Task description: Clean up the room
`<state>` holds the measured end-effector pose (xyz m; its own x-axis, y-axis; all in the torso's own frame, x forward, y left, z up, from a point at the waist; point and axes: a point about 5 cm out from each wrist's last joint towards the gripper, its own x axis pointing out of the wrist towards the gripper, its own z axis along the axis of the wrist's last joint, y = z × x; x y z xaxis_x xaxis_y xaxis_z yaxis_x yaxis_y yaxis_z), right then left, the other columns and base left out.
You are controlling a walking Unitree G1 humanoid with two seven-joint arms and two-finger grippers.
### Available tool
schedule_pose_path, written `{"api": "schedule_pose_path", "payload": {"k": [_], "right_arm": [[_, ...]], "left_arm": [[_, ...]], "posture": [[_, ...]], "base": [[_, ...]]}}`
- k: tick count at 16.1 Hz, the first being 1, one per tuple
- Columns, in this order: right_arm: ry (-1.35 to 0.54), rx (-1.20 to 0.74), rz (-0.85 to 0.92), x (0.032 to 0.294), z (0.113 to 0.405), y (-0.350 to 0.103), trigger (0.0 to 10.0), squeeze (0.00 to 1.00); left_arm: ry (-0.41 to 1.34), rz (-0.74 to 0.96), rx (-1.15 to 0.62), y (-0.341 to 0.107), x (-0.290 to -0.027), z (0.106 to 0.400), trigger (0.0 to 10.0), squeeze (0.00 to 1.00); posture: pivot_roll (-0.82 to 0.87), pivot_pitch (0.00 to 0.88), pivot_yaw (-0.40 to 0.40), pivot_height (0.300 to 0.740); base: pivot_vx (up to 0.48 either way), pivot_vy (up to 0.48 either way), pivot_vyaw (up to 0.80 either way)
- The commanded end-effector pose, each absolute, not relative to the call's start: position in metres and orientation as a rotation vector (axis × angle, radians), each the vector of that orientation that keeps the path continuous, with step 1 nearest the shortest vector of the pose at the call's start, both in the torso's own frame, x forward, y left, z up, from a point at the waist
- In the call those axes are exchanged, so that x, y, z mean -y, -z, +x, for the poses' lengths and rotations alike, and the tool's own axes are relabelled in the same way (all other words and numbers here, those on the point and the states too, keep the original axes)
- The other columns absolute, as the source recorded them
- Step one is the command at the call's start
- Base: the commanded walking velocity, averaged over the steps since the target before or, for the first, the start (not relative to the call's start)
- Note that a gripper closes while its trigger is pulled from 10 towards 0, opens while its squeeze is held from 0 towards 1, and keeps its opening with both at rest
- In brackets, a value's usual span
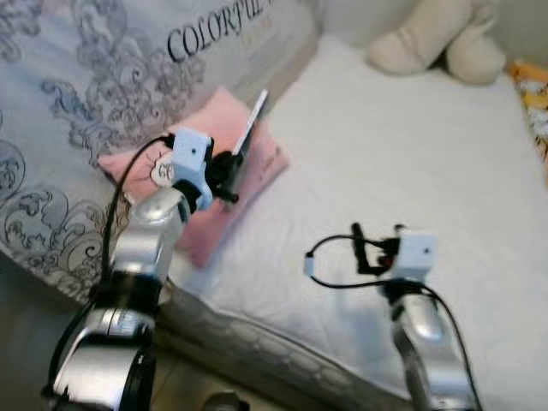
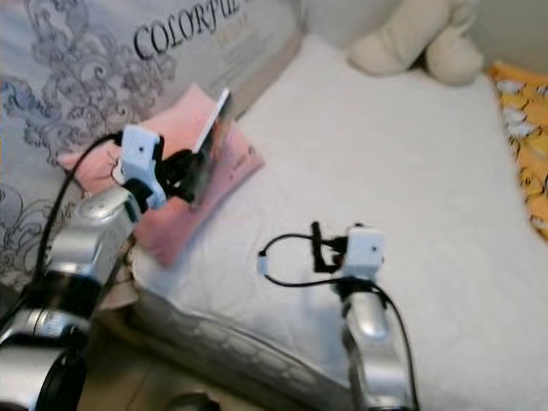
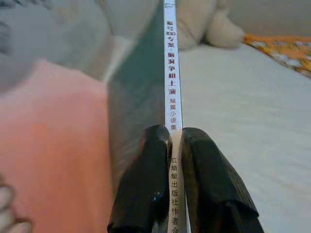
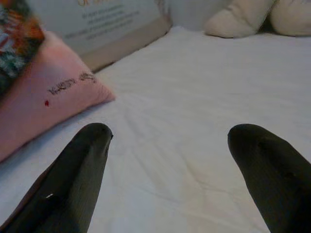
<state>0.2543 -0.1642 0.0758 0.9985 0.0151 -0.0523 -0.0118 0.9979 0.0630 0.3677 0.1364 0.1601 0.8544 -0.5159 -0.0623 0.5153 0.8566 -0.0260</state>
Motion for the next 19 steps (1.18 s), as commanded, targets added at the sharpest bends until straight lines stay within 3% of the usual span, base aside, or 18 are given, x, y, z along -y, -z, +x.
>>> {"api": "schedule_pose_path", "payload": {"k": [1, 4, 8, 13, 19], "right_arm": [[-0.016, -0.052, 0.094, 0.168, 0.251, -0.081, 10.0, 0.0], [-0.165, -0.025, 0.085, 0.171, 0.235, -0.098, 10.0, 0.0], [-0.261, -0.053, -0.003, 0.165, 0.203, -0.093, 10.0, 0.0], [-0.301, -0.083, 0.005, 0.154, 0.18, -0.097, 10.0, 0.0], [-0.274, -0.097, -0.008, 0.154, 0.182, -0.097, 10.0, 0.0]], "left_arm": [[0.679, -0.044, -0.047, -0.171, -0.11, 0.371, 0.0, 0.0], [0.819, -0.185, -0.137, -0.171, -0.082, 0.38, 0.0, 0.0], [0.789, -0.337, -0.208, -0.166, -0.084, 0.387, 0.0, 0.0], [0.616, -0.298, -0.318, -0.125, -0.113, 0.381, 0.0, 0.0], [0.415, -0.13, -0.377, -0.104, -0.171, 0.374, 0.0, 0.0]], "posture": [[-0.02, 0.022, 0.01, 0.74], [-0.08, 0.05, 0.027, 0.74], [-0.14, 0.096, 0.03, 0.74], [-0.21, 0.155, 0.0, 0.74], [-0.17, 0.165, -0.026, 0.74]], "base": [[0.0, 0.0, 0.0], [0.0, 0.0, 0.0], [0.0, 0.0, 0.0], [0.0, 0.0, 0.0], [0.0, 0.0, 0.0]]}}
